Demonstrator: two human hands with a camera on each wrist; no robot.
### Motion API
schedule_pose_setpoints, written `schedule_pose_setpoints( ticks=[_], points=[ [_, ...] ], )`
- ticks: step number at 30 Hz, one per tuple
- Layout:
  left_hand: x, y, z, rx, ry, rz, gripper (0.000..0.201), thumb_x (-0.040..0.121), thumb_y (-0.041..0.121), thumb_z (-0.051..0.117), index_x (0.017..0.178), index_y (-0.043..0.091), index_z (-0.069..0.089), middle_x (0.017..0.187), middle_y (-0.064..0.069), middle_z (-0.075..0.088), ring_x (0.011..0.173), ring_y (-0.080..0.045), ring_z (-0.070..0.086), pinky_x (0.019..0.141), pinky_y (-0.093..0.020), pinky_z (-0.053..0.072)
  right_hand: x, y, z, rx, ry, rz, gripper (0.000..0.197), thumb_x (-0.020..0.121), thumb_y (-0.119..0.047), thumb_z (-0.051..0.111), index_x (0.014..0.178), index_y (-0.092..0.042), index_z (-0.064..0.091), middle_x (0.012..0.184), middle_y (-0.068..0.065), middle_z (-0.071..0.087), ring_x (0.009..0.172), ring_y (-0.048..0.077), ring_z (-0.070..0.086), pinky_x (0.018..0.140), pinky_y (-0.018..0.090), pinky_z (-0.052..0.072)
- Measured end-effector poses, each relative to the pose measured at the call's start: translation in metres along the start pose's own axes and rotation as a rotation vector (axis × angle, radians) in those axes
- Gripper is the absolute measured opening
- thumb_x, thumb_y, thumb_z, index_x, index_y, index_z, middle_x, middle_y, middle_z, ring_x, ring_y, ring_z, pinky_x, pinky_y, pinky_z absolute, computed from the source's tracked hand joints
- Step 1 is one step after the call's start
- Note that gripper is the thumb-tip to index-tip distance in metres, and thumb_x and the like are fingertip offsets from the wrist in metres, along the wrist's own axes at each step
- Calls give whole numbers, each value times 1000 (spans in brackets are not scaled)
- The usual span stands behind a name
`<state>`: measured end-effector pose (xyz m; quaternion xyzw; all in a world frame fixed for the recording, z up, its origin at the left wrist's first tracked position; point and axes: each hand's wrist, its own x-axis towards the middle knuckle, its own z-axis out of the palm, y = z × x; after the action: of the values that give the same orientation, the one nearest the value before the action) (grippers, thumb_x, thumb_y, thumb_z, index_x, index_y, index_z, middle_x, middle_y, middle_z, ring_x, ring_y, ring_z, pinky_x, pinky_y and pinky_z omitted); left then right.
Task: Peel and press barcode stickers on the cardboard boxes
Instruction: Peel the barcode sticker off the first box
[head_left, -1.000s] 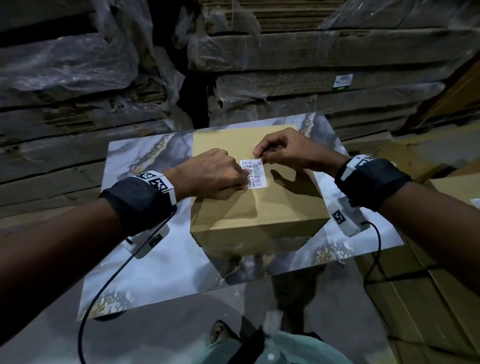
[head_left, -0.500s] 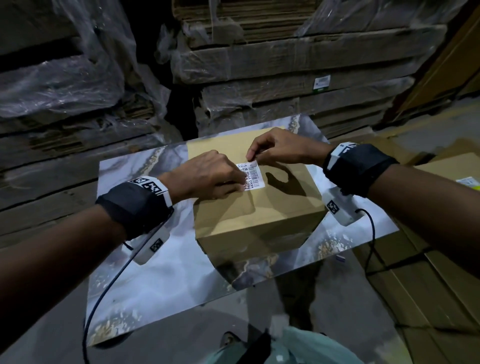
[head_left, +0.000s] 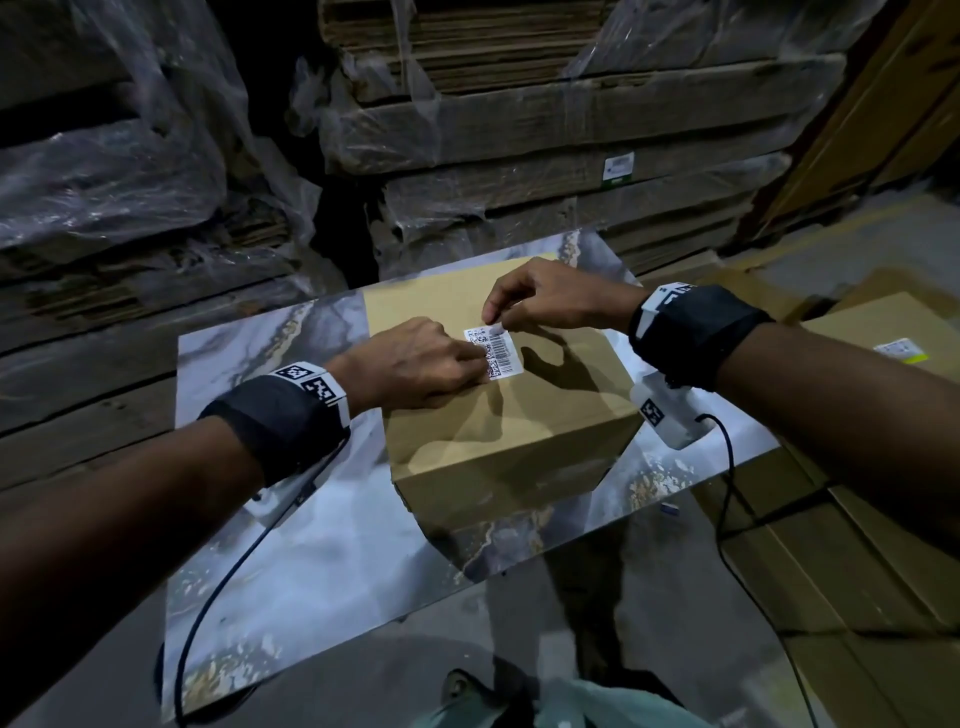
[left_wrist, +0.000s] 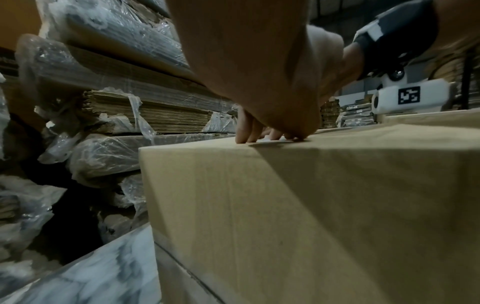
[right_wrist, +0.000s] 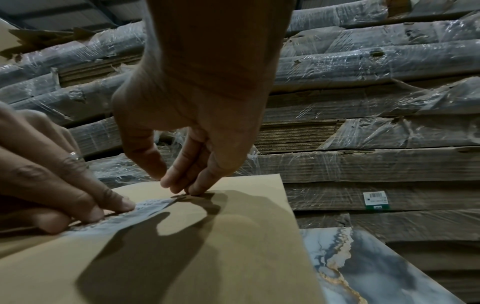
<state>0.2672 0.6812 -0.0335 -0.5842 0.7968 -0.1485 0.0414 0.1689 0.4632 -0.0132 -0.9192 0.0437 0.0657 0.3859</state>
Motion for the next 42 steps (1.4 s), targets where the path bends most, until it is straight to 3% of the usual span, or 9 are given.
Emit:
schedule_pose_setpoints(
  ticks=[6, 10, 13, 20, 24, 30, 35, 38, 42],
  points=[
    [3, 3, -8, -68, 34, -136, 16, 98, 18, 55, 93, 8, 65, 82, -11, 66, 56, -35, 56, 49, -33, 30, -1, 1, 1, 42, 16, 7, 15, 88, -20, 68, 98, -24, 79, 102, -4, 76, 100, 15, 70, 97, 43, 56],
    [-2, -6, -20, -237, 57, -84, 22, 102, 28, 56, 112, 18, 73, 112, 0, 74, 87, -24, 67, 59, -28, 40, -1, 2, 2, 60, 22, 0, 15, 90, -17, 68, 98, -23, 78, 102, -5, 76, 99, 12, 69, 92, 33, 56],
    [-8, -5, -20, -289, 77, -123, 22, 99, 35, 63, 116, 27, 75, 122, 5, 72, 93, -21, 70, 61, -26, 43, -2, 3, 2, 83, 28, -6, 14, 92, -15, 68, 100, -20, 78, 103, -4, 76, 99, 12, 69, 91, 30, 54],
    [7, 3, -20, -232, 25, -205, 14, 96, 32, 66, 99, 22, 75, 105, 5, 69, 72, -26, 64, 52, -36, 45, -3, 3, 1, 97, 26, -34, 14, 92, -15, 67, 101, -17, 77, 104, -1, 75, 101, 17, 69, 97, 43, 56],
    [12, 7, -21, -140, -20, -175, 11, 96, 25, 62, 94, 17, 70, 98, 0, 66, 63, -28, 58, 50, -30, 32, -5, 5, 2, 114, 40, -50, 15, 92, -11, 66, 102, -14, 77, 104, 2, 75, 101, 19, 69, 98, 43, 55],
    [5, 14, -13, 72, -160, -150, 20, 102, 26, 50, 109, 9, 57, 113, -11, 57, 49, -31, 52, 44, -35, 24, -5, 4, 2, 115, 37, -45, 15, 91, -11, 66, 100, -15, 77, 103, 2, 75, 101, 19, 69, 98, 46, 55],
    [4, 17, -14, 107, -138, -133, 27, 94, 16, 42, 109, 3, 60, 113, -17, 58, 42, -29, 43, 43, -34, 17, -7, 3, 2, 118, 28, -32, 17, 88, -19, 66, 101, -17, 77, 103, 2, 75, 102, 22, 69, 98, 53, 54],
    [4, 16, -10, 56, -99, -177, 21, 94, 15, 55, 111, 3, 57, 116, -16, 55, 46, -29, 44, 44, -35, 21, -9, 2, 4, 128, 36, -28, 18, 86, -20, 66, 100, -17, 78, 101, 3, 76, 100, 23, 70, 97, 52, 55],
    [5, 15, -6, -6, -65, -228, 16, 96, 17, 54, 107, 5, 54, 111, -14, 54, 47, -31, 43, 42, -37, 31, -9, 2, 4, 136, 37, -28, 17, 87, -18, 66, 100, -17, 77, 101, 3, 76, 99, 21, 70, 97, 50, 55]
  ],
)
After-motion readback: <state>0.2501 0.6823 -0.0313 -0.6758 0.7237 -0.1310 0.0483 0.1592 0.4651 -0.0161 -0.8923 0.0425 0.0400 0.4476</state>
